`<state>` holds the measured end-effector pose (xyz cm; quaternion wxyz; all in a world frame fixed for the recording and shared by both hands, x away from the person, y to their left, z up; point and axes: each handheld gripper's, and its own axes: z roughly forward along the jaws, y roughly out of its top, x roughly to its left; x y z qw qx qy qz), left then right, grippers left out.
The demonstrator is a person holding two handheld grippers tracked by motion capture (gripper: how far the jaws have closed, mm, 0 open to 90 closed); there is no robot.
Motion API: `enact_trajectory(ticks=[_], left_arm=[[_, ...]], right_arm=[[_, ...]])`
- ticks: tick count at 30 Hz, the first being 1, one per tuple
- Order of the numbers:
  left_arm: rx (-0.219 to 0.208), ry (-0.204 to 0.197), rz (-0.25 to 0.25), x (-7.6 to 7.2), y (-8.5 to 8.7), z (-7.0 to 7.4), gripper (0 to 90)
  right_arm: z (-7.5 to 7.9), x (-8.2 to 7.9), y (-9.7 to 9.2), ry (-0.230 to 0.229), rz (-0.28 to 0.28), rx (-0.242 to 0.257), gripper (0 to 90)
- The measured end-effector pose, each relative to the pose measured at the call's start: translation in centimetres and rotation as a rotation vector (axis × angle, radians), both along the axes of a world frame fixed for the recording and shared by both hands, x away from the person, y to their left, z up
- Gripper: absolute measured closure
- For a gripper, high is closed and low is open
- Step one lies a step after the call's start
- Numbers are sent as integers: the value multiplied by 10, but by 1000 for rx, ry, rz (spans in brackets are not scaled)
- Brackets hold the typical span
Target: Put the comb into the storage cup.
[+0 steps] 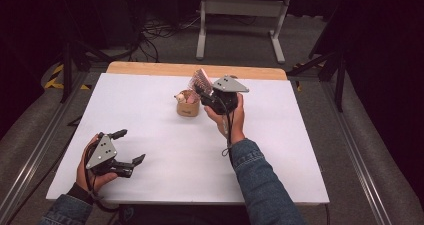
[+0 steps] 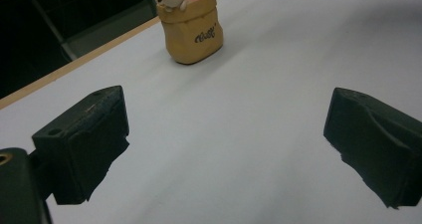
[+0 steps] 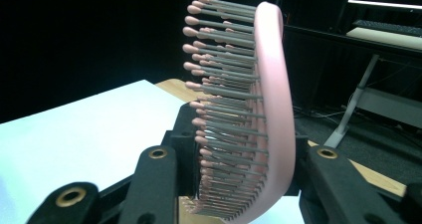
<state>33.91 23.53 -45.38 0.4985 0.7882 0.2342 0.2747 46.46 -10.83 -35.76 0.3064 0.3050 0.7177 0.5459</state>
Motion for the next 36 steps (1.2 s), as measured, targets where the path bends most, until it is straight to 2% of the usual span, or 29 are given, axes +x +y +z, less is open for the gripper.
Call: enact_trajectory(ticks=[9,21,26,33,36], left_arm=[[4,2,-1,1,0,-1,47],[17,6,0,1,-1,-1,48],[17,7,-2,1,-2,-1,49],[20,1,-2,0,-2,-1,49],[17,-3,-6,0,-2,-1,50]], right_arm=[[-15,1,-1,23,-3,26,633],[-27,-4,-4,21,6,68,623],[-33,-6,-5,20,13,66,614],[-39,-8,-5,33,23,61,563],[-41,-9,-5,39,29,66,501]])
